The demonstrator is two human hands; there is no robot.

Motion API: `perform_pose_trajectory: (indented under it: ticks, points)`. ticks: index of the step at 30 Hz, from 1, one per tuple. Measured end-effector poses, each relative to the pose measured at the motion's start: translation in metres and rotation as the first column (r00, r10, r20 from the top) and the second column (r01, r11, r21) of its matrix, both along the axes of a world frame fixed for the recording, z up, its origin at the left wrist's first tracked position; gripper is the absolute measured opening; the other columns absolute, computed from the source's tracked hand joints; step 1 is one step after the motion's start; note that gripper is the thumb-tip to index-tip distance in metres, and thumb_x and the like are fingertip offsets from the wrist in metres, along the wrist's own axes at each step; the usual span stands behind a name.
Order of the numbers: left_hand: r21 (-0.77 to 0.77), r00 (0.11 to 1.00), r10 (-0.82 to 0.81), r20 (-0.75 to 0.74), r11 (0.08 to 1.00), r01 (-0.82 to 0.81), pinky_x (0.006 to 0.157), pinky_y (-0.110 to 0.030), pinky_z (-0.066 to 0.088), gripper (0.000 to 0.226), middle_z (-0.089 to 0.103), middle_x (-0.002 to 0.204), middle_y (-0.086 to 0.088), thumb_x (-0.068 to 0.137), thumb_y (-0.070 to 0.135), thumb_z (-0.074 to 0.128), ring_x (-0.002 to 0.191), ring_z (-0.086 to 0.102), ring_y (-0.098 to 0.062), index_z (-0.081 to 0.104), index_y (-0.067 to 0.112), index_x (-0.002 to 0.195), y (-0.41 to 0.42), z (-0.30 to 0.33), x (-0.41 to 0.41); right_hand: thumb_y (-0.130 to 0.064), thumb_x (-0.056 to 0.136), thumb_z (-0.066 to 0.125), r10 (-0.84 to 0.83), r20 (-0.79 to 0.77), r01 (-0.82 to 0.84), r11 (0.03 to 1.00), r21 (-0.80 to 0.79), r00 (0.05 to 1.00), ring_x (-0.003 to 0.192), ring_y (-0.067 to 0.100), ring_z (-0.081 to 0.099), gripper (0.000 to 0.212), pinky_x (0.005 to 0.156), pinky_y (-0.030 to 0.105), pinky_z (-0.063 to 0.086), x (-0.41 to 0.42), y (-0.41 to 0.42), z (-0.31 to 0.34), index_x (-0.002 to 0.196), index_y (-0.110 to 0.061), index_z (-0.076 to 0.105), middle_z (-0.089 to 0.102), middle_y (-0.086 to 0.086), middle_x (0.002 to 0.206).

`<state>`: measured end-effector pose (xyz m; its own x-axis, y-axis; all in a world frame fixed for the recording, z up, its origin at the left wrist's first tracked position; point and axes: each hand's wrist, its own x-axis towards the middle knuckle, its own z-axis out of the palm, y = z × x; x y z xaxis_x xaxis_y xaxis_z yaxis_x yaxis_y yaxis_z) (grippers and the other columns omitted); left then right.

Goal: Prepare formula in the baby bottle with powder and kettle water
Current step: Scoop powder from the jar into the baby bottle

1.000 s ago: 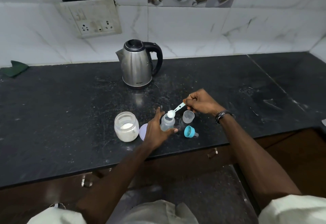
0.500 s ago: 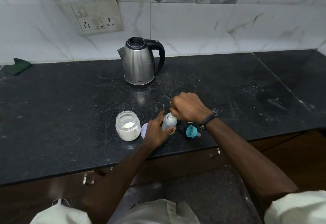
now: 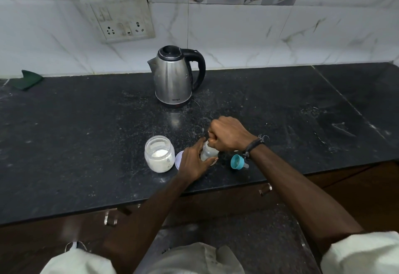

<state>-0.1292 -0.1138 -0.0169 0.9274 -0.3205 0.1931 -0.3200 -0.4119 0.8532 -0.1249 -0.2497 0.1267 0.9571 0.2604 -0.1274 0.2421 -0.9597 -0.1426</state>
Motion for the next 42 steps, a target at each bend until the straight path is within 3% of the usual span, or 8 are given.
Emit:
perform_pose_trajectory:
  ticks: [7, 17, 24, 29, 33, 37, 42]
  points:
    - [-0.019, 0.999, -0.007, 0.035, 1.000, 0.008, 0.077, -0.041, 0.057, 0.053, 0.075, 0.098, 0.003, 0.074, 0.050, 0.070, 0.088, 0.071, -0.011, 0.063, 0.019, 0.115, -0.001, -0.003, 0.001, -0.015, 0.069, 0.062, -0.034, -0.033, 0.034, 0.999, 0.010, 0.999, 0.051, 0.019, 0.044, 0.021, 0.048, 0.028, 0.033, -0.001, 0.002, 0.003, 0.053, -0.018, 0.049, 0.049, -0.002, 0.053]
    - [-0.023, 0.999, -0.010, 0.051, 1.000, 0.011, 0.075, -0.039, 0.056, 0.054, 0.075, 0.095, 0.003, 0.074, 0.050, 0.070, 0.085, 0.071, -0.009, 0.062, 0.017, 0.116, 0.000, -0.004, 0.002, -0.017, 0.068, 0.065, -0.052, -0.063, 0.054, 0.998, 0.027, 0.997, 0.055, 0.020, 0.052, 0.020, 0.056, 0.036, 0.048, 0.000, 0.004, 0.005, 0.053, -0.017, 0.052, 0.054, -0.001, 0.054]
    - [-0.021, 0.999, -0.006, 0.045, 1.000, 0.006, 0.072, -0.032, 0.054, 0.053, 0.074, 0.091, 0.004, 0.071, 0.050, 0.067, 0.081, 0.069, -0.007, 0.063, 0.017, 0.112, 0.000, 0.001, -0.001, -0.017, 0.070, 0.064, -0.030, -0.029, 0.029, 0.999, -0.021, 0.999, 0.051, 0.017, 0.043, 0.025, 0.050, 0.030, 0.035, -0.002, 0.005, 0.003, 0.052, -0.018, 0.047, 0.043, -0.006, 0.050]
    - [-0.010, 0.999, 0.004, 0.050, 1.000, -0.004, 0.074, -0.033, 0.055, 0.058, 0.076, 0.097, 0.002, 0.071, 0.049, 0.072, 0.084, 0.070, -0.008, 0.062, 0.017, 0.119, -0.001, 0.000, -0.001, -0.019, 0.075, 0.071, -0.083, -0.069, 0.090, 0.990, 0.110, 0.994, 0.061, 0.013, 0.061, 0.011, 0.057, 0.029, 0.047, 0.000, -0.002, 0.015, 0.065, -0.014, 0.068, 0.067, -0.003, 0.063]
    - [0.008, 0.998, 0.013, 0.055, 1.000, -0.013, 0.077, -0.037, 0.055, 0.060, 0.075, 0.102, 0.003, 0.071, 0.048, 0.073, 0.090, 0.071, -0.012, 0.061, 0.018, 0.121, 0.000, -0.002, 0.000, -0.021, 0.079, 0.076, -0.106, -0.056, 0.114, 0.979, 0.168, 0.993, 0.059, 0.001, 0.062, 0.016, 0.060, 0.023, 0.050, 0.006, -0.010, 0.044, 0.065, -0.017, 0.070, 0.067, -0.011, 0.062]
    - [0.022, 1.000, 0.005, 0.013, 1.000, -0.006, 0.081, -0.038, 0.056, 0.061, 0.074, 0.107, 0.007, 0.073, 0.053, 0.073, 0.095, 0.070, -0.009, 0.059, 0.022, 0.124, 0.000, -0.006, 0.000, -0.022, 0.081, 0.079, -0.138, -0.014, 0.136, 0.942, 0.308, 0.990, 0.061, 0.001, 0.066, 0.018, 0.062, 0.021, 0.051, 0.017, -0.014, 0.073, 0.066, -0.018, 0.070, 0.069, -0.011, 0.064]
    - [0.030, 1.000, 0.012, -0.009, 0.999, -0.012, 0.081, -0.037, 0.056, 0.062, 0.074, 0.106, 0.008, 0.072, 0.053, 0.075, 0.094, 0.070, -0.008, 0.059, 0.023, 0.124, -0.001, -0.006, 0.000, -0.023, 0.085, 0.077, -0.106, 0.032, 0.074, 0.855, 0.513, 0.994, 0.051, -0.001, 0.055, 0.020, 0.051, 0.013, 0.044, 0.030, 0.015, 0.074, 0.068, -0.014, 0.070, 0.065, -0.009, 0.062]
